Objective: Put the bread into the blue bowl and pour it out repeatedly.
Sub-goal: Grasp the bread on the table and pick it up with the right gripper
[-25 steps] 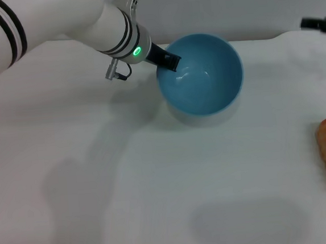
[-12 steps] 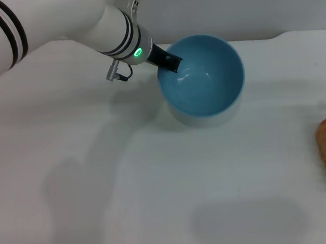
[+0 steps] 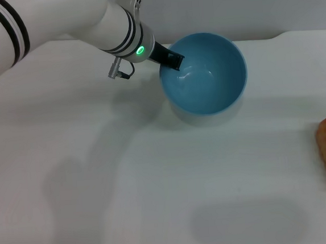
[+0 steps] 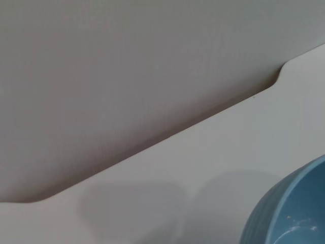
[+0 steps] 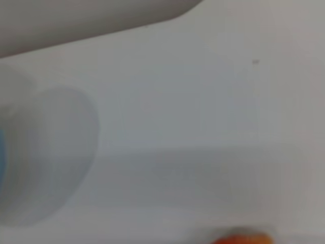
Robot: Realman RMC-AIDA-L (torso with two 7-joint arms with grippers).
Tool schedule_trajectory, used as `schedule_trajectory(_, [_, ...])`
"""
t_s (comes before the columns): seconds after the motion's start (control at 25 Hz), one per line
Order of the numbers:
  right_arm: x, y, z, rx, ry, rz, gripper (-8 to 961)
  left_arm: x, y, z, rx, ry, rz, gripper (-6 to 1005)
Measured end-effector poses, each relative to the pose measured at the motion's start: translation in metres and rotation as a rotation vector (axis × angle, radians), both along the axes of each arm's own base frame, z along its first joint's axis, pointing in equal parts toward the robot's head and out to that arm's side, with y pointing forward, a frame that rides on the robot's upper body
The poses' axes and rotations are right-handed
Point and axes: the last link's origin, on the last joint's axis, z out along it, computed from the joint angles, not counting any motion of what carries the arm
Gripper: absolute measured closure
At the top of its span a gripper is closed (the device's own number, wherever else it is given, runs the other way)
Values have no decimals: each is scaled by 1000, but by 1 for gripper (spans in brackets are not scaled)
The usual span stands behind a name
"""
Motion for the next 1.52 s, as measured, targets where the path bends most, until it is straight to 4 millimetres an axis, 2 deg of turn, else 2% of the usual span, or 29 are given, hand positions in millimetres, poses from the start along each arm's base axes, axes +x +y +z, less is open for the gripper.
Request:
schedule_trajectory(1.08, [5,-9,-20,-125,-52,-22,267,-1,0,-1,7,-8,0,1000])
schedule_trajectory(1.4, [2,-10,-23,-158,-61,9,312,-4,-1,0,8,-7,8,1001])
schedule_trajectory(1.52, [2,-10,-24,-162,-58,8,368,-5,0,0,9,-8,7,1001])
